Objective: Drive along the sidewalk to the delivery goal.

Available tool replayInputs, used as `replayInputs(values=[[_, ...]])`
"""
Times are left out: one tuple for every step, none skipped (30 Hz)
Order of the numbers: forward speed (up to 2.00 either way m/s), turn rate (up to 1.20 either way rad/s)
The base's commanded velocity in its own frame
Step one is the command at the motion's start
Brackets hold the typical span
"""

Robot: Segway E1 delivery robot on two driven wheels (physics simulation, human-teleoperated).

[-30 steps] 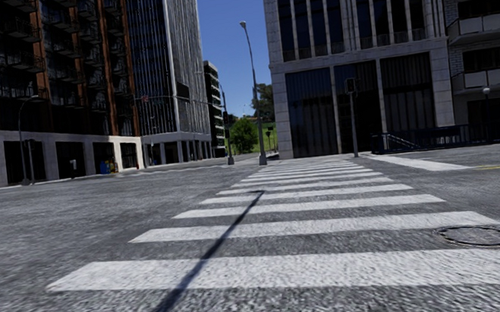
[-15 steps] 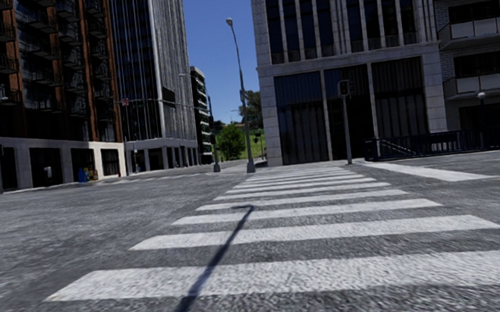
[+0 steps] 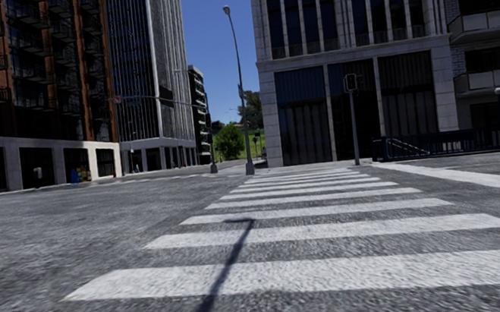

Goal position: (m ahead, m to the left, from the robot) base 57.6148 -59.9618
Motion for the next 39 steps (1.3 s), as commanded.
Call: replayInputs(values=[[2.0,0.0],[2.0,0.0],[2.0,0.0],[2.0,0.0],[2.0,0.0],[2.0,-0.05],[2.0,-0.05],[2.0,-0.18],[2.0,-0.23],[2.0,-0.23],[2.0,-0.25],[2.0,-0.26],[2.0,-0.26],[2.0,-0.26],[2.0,-0.26],[2.0,-0.26],[2.0,-0.26],[2.0,-0.26],[2.0,-0.26],[2.0,-0.26],[2.0,-0.26],[2.0,-0.26],[2.0,-0.26],[2.0,-0.26],[2.0,-0.26],[2.0,-0.26],[2.0,-0.26],[2.0,-0.26],[2.0,-0.26],[2.0,-0.26],[2.0,-0.26],[2.0,-0.26],[2.0,-0.26],[2.0,-0.26],[2.0,-0.26],[2.0,-0.26],[2.0,-0.26],[2.0,-0.26],[2.0,-0.26]])
